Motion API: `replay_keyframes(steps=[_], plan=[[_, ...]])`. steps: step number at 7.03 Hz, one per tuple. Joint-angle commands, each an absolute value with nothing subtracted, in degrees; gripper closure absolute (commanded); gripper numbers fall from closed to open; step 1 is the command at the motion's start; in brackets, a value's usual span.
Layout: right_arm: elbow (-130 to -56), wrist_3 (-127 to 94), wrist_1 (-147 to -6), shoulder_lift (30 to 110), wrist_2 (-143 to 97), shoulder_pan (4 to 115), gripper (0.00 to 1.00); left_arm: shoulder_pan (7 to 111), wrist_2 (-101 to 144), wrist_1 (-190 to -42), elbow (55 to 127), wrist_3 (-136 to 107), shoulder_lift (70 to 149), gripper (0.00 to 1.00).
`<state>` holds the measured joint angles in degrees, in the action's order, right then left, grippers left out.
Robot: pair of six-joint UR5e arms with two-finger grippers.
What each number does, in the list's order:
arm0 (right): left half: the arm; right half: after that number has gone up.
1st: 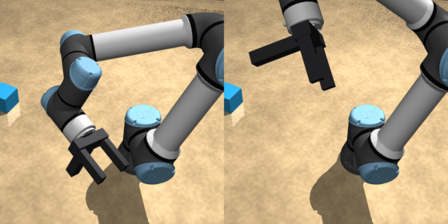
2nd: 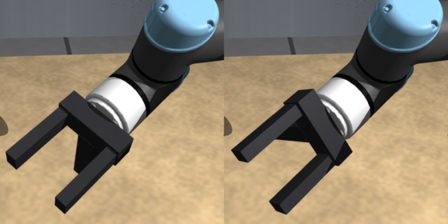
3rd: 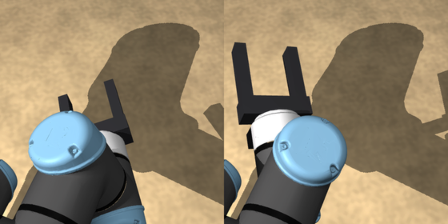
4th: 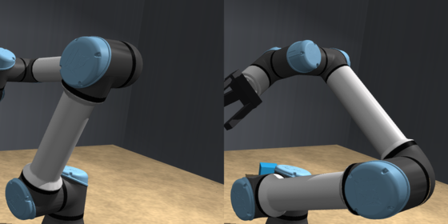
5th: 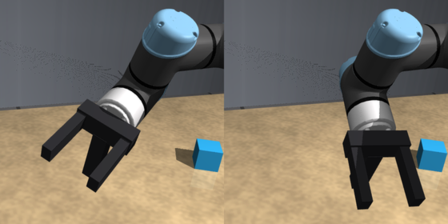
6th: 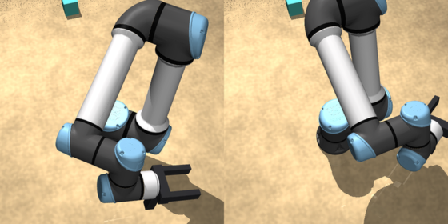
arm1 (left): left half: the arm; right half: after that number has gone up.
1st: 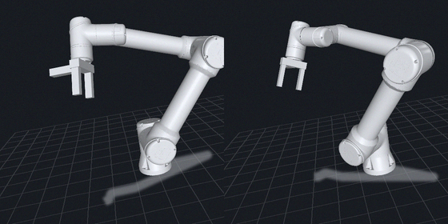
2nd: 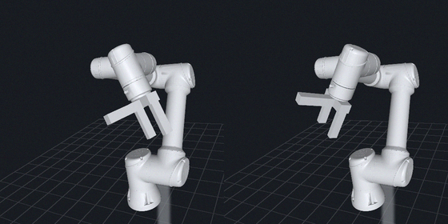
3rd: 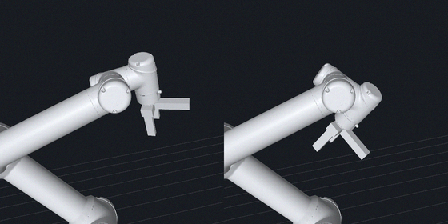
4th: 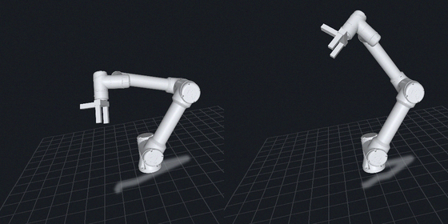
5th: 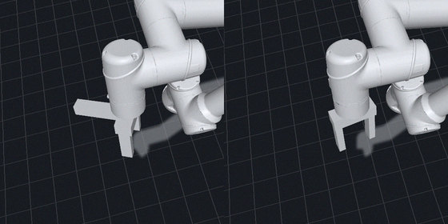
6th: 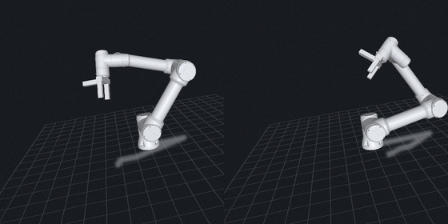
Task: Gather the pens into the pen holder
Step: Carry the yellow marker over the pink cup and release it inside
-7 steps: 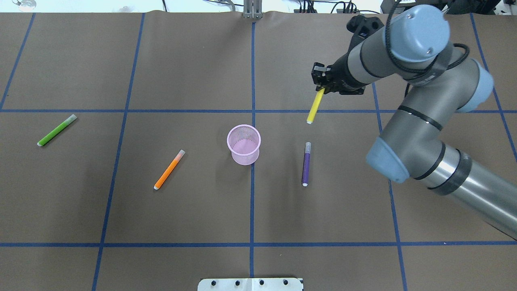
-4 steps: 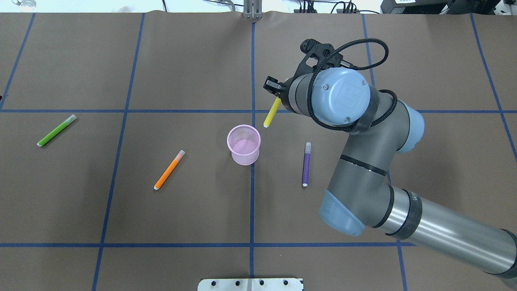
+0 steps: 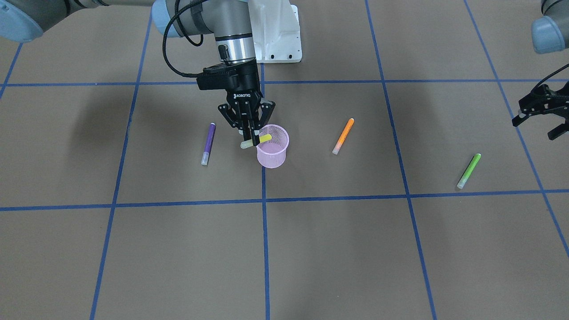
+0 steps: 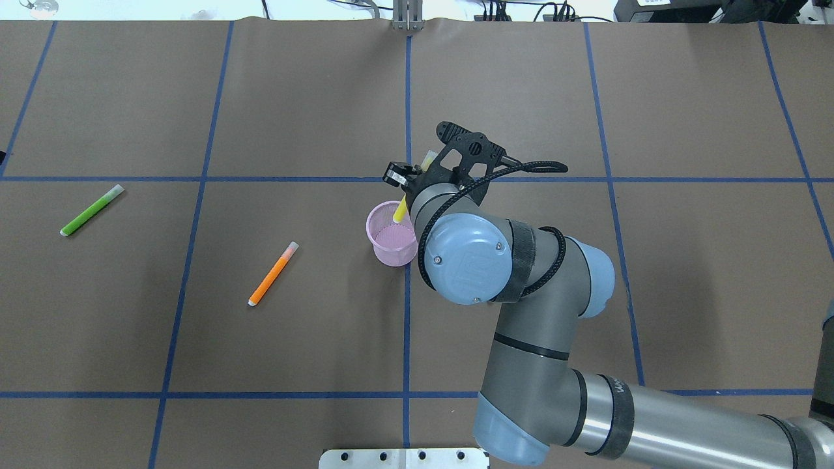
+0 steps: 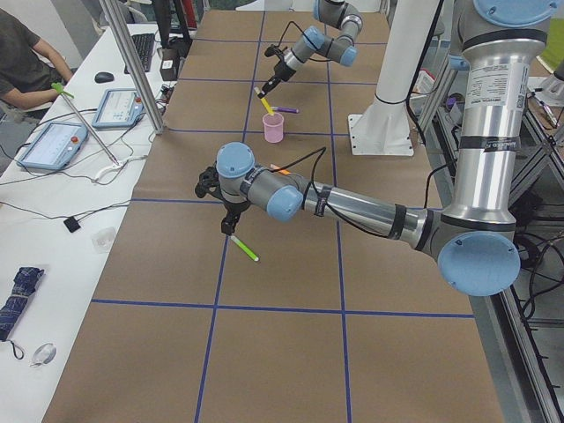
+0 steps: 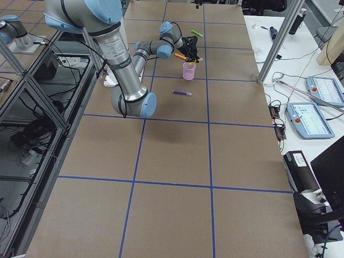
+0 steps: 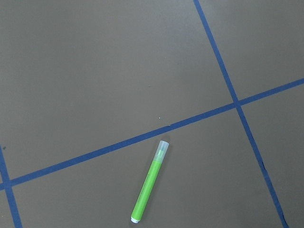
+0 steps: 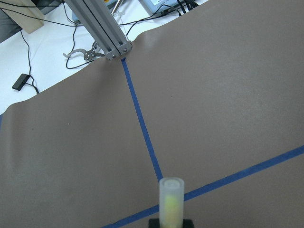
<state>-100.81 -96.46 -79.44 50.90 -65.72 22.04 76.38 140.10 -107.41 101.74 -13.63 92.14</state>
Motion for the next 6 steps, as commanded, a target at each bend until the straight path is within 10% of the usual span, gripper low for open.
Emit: replay_keyframes(steps=[1,6], plan=[[-99.76,-96.77,-79.80,50.71,-65.21,21.80,0.02,74.81,139.84,-107.23,101.34,-16.69,93.42,0.00],[-112.57,-96.16,-79.98,57.72,-85.42,30.00,0.00,60.50,126.56,-106.18,97.32,-16.08,97.62,0.09]])
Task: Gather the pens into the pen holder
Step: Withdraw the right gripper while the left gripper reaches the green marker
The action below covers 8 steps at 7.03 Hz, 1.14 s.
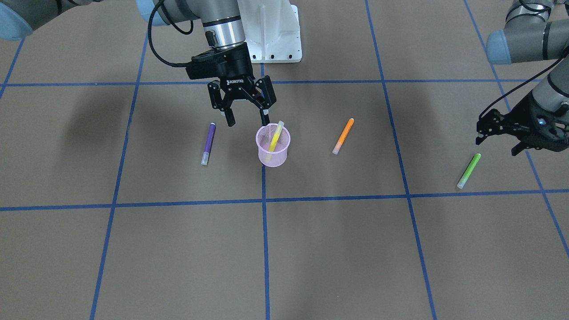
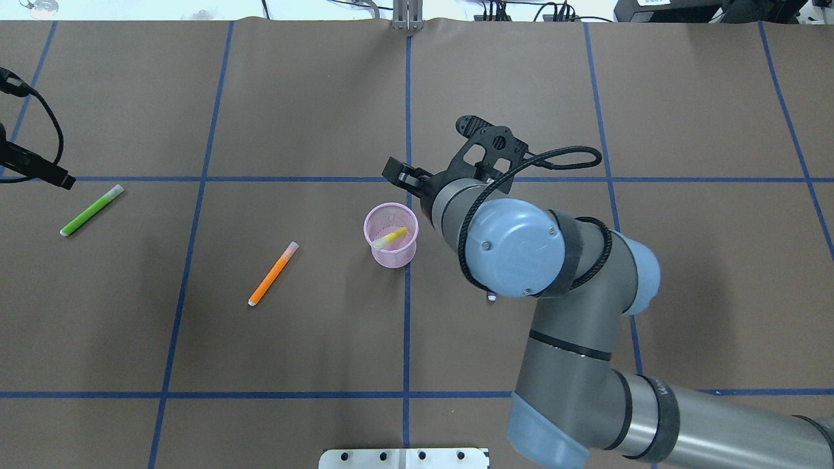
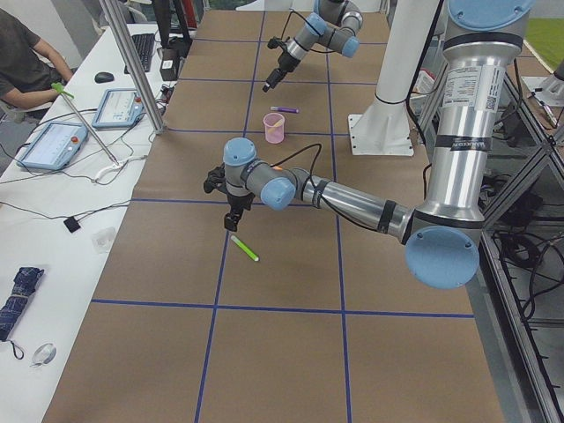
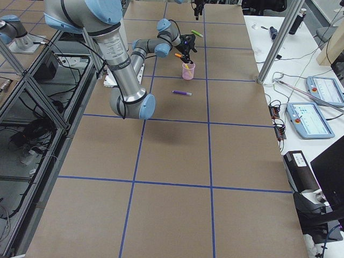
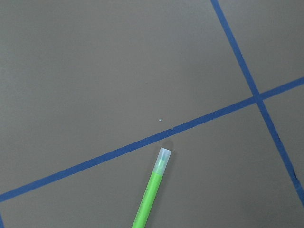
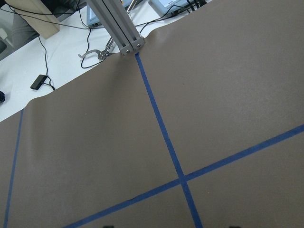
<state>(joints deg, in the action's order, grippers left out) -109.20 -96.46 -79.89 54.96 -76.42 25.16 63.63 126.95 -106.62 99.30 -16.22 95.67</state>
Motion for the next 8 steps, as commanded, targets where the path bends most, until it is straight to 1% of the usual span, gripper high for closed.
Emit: replay_keyframes(steps=[1,2,3,5,6,7,8], plan=[[-112.85,-95.54,-79.63,60.62,-97.18,36.67,0.00,57.16,126.21,-104.95,94.08,-14.69,99.91,0.13],[-112.85,-90.66,-79.28,63.25,-104.34,41.78,0.00,56.69,123.43,-104.85,91.61,-6.41,101.24,0.18],[-112.76,-84.35,-79.19,66.15,-107.72,44.53,0.00,56.69,122.44,-103.90,89.76,1.07,101.68,0.18],[-112.59,-77.72,-79.19,70.64,-112.38,46.84,0.00,56.95,122.34,-102.31,82.57,5.62,105.45,0.22],[-112.59,-75.87,-79.19,71.19,-115.20,48.41,0.00,57.04,122.34,-102.30,80.27,5.62,106.16,0.24],[-112.41,-75.68,-79.19,71.37,-115.22,48.43,0.00,57.22,122.43,-102.22,79.46,5.63,106.52,0.30],[-112.41,-75.76,-79.10,71.28,-115.22,48.43,0.00,57.30,122.43,-102.22,78.93,5.63,106.70,0.31]])
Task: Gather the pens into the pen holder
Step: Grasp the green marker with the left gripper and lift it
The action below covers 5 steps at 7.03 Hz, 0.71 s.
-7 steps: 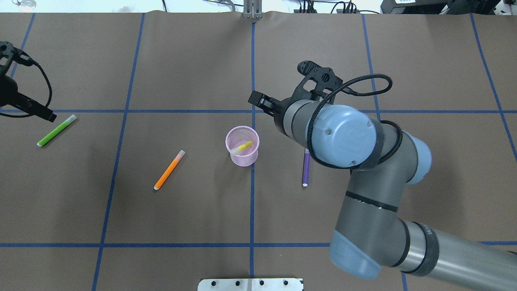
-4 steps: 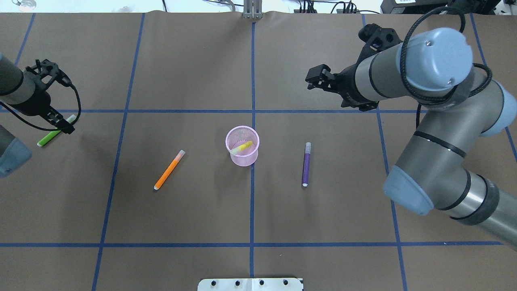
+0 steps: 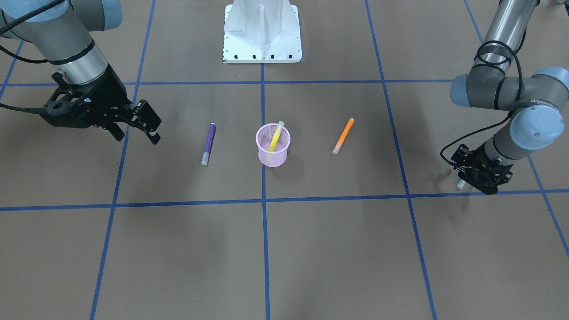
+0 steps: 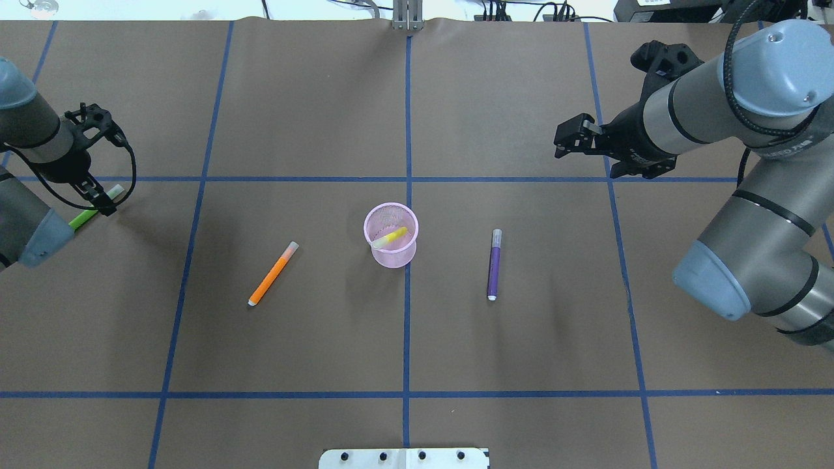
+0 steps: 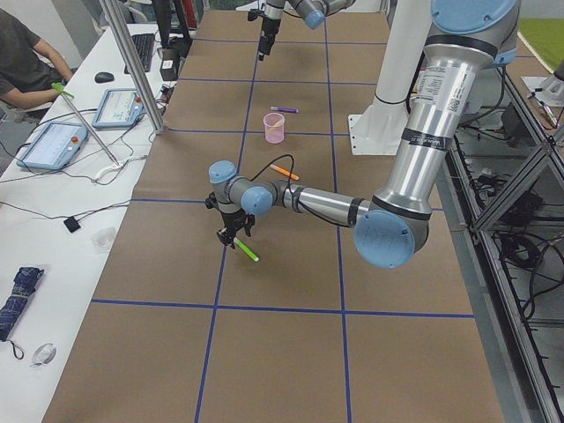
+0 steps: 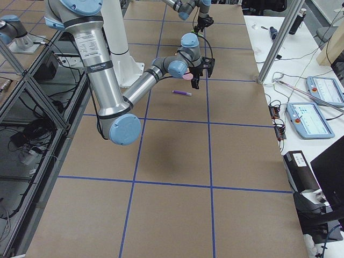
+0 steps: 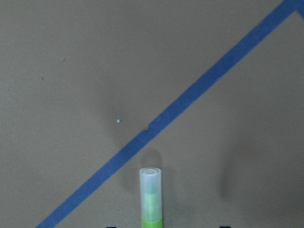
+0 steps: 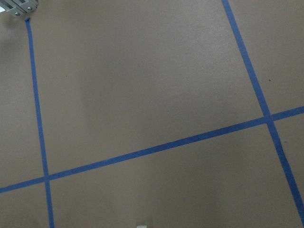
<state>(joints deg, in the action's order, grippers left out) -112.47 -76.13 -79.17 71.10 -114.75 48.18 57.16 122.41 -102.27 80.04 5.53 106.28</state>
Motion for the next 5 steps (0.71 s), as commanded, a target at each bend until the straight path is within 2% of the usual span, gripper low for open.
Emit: replay_keyframes(steps=[1,2,3,4,5], plan=[[-112.41,-75.94,-79.10,71.28,-115.22,48.43,0.00,57.30,122.43,-102.22,78.23,5.63,107.31,0.32],[-112.41,-76.29,-79.10,71.19,-115.14,48.34,0.00,57.30,122.43,-102.22,78.14,5.63,107.31,0.51],[-112.41,-76.55,-78.67,71.19,-115.05,48.34,0.00,57.30,122.43,-102.22,77.87,5.63,107.40,0.85],[-112.50,-76.64,-78.31,71.10,-115.05,48.34,0.00,57.30,122.52,-102.04,78.22,5.63,107.40,1.00],[-112.50,-76.64,-78.22,71.02,-114.96,48.34,0.00,57.39,122.61,-100.21,78.31,5.63,108.27,1.00]])
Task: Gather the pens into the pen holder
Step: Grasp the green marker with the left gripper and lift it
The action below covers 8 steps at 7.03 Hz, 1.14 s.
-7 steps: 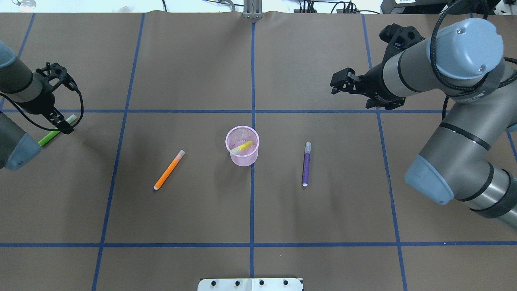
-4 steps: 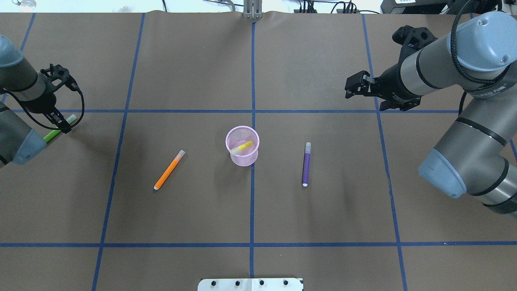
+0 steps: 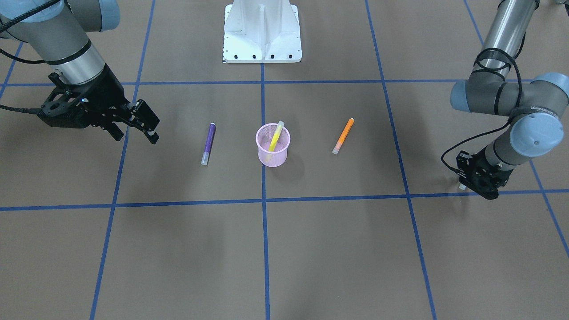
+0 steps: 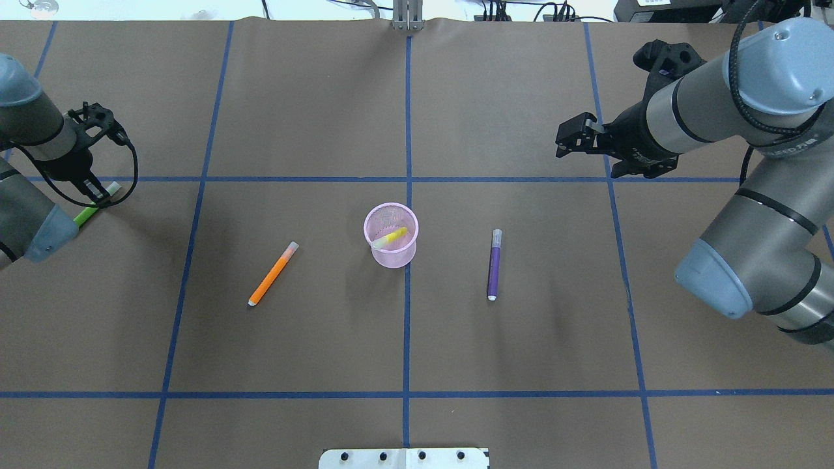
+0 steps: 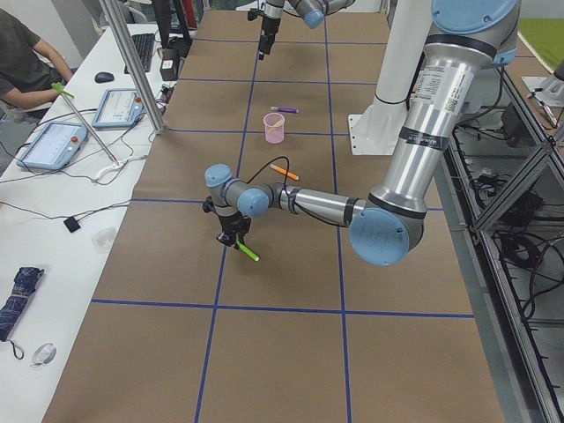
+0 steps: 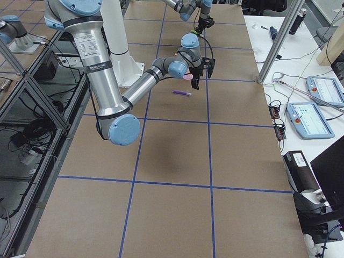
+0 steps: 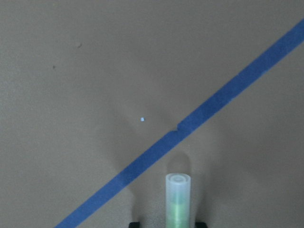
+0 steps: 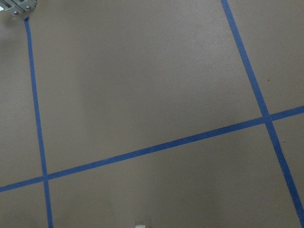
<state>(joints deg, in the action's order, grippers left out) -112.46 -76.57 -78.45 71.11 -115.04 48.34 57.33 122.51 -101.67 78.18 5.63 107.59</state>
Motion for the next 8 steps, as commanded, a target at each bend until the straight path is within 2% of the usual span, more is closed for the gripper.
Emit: replay_keyframes(steps=[1,3,5,6,8], plan=[[-112.59,-76.64,-78.22,71.02,-115.31,48.69,0.00,57.39,122.87,-98.80,79.27,5.45,108.72,1.00],[-112.59,-75.94,-78.31,71.54,-115.75,50.09,0.00,57.66,122.87,-90.92,91.68,2.83,111.43,1.00],[-112.33,-75.50,-78.31,74.16,-117.41,50.97,0.01,54.17,122.26,-91.05,104.09,-14.86,114.93,1.00],[-112.32,-73.93,-78.31,74.96,-118.12,51.32,0.01,48.92,118.08,-91.14,107.54,-24.51,118.44,1.00],[-111.62,-73.83,-78.31,74.88,-117.78,51.24,0.01,35.04,103.87,-91.40,107.23,-29.27,127.93,1.00]])
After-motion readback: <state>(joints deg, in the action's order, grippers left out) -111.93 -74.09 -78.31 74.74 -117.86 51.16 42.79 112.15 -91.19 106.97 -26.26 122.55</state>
